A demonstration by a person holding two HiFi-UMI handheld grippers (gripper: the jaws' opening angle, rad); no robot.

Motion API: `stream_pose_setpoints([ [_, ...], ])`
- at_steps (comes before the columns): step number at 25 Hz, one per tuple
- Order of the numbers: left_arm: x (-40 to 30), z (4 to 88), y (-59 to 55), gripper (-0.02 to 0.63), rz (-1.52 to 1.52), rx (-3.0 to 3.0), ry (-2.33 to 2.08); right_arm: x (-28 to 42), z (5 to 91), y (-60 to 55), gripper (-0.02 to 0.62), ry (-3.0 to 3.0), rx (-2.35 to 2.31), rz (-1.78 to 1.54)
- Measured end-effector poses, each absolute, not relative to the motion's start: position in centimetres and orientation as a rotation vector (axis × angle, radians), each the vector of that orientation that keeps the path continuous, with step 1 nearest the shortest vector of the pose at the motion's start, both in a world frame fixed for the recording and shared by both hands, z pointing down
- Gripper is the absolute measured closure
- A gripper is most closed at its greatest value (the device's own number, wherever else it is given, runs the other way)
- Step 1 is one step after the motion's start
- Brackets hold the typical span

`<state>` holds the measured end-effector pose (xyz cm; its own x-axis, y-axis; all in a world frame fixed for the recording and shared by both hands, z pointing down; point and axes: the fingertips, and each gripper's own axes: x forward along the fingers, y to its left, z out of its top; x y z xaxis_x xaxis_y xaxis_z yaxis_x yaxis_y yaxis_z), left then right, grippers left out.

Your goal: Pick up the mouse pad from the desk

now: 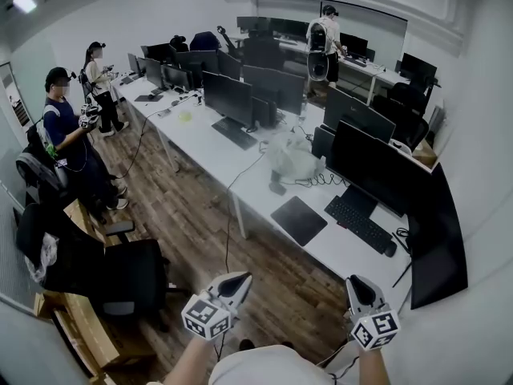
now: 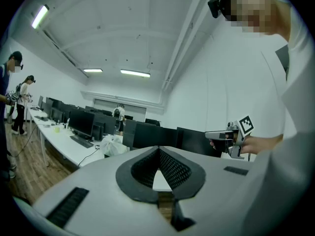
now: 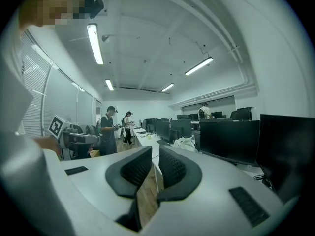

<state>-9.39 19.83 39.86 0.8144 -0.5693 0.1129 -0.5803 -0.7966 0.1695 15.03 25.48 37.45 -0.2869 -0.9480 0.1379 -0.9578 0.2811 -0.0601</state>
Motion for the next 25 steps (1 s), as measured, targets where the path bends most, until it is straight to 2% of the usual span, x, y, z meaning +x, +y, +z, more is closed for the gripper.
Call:
stream_pose_setpoints([
  [16,-9.2,41.2,20.5,0.589,0.123,2.738,-0.999,16.0,37.6,23.6,0.445,-2.524,1.698,0.185],
  [25,-7.3,41.9,21.4,0.589,0.133,2.715,-1.025,16.8,38.3,22.8,0.432,-2.571,1.642,0.208],
])
